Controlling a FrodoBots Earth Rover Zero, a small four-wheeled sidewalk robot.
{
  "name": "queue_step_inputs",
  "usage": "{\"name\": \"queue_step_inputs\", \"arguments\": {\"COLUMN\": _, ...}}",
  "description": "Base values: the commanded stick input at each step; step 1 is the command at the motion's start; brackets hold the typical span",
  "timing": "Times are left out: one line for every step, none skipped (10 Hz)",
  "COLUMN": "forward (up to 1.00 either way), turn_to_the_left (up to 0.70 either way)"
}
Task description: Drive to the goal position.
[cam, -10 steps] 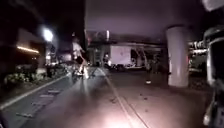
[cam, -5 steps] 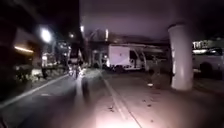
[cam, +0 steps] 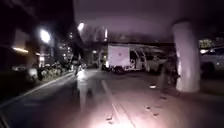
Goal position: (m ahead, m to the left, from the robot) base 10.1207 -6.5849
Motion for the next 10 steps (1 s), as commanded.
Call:
{"name": "queue_step_inputs", "arguments": {"forward": 0.45, "turn_to_the_left": 0.22}}
{"name": "queue_step_inputs", "arguments": {"forward": 0.45, "turn_to_the_left": 0.0}}
{"name": "queue_step_inputs", "arguments": {"forward": 0.45, "turn_to_the_left": 0.0}}
{"name": "queue_step_inputs", "arguments": {"forward": 0.45, "turn_to_the_left": 0.0}}
{"name": "queue_step_inputs", "arguments": {"forward": 0.45, "turn_to_the_left": 0.0}}
{"name": "queue_step_inputs", "arguments": {"forward": 0.45, "turn_to_the_left": 0.0}}
{"name": "queue_step_inputs", "arguments": {"forward": 0.45, "turn_to_the_left": 0.0}}
{"name": "queue_step_inputs", "arguments": {"forward": 0.45, "turn_to_the_left": 0.0}}
{"name": "queue_step_inputs", "arguments": {"forward": 0.45, "turn_to_the_left": 0.0}}
{"name": "queue_step_inputs", "arguments": {"forward": 0.45, "turn_to_the_left": 0.0}}
